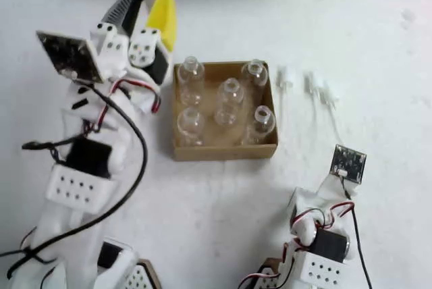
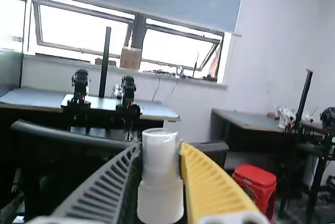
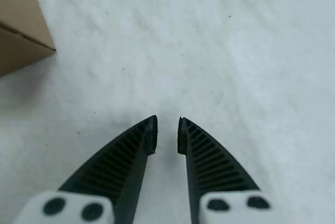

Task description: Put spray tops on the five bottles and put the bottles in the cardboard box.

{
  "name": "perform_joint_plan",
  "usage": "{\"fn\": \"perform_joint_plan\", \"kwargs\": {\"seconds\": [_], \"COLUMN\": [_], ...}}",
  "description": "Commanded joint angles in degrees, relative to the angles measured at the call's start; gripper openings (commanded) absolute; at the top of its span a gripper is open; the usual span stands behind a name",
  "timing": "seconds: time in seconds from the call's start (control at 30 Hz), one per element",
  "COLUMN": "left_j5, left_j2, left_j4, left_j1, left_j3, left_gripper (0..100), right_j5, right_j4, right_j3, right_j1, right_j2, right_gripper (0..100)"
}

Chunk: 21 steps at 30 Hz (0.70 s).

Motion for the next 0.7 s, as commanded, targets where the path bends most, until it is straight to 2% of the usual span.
{"fn": "perform_joint_plan", "kwargs": {"seconds": [0.0,0.1,0.23,0.67], "left_j5": [1.23,1.32,1.41,12.40], "left_j2": [5.23,13.49,18.68,23.34], "left_j4": [-11.52,-19.87,-24.53,-25.05], "left_j1": [-1.10,-1.10,-1.10,-1.27], "left_j3": [0.09,0.18,0.35,0.09], "left_gripper": [2,2,2,2], "right_j5": [0.00,0.00,0.00,0.00], "right_j4": [0.13,0.13,0.13,-0.04], "right_j3": [0.53,0.53,0.53,0.53], "right_j1": [0.31,0.31,0.31,0.31], "right_j2": [-0.31,-0.31,-0.31,-0.31], "right_gripper": [5.2,5.2,5.3,5.3]}}
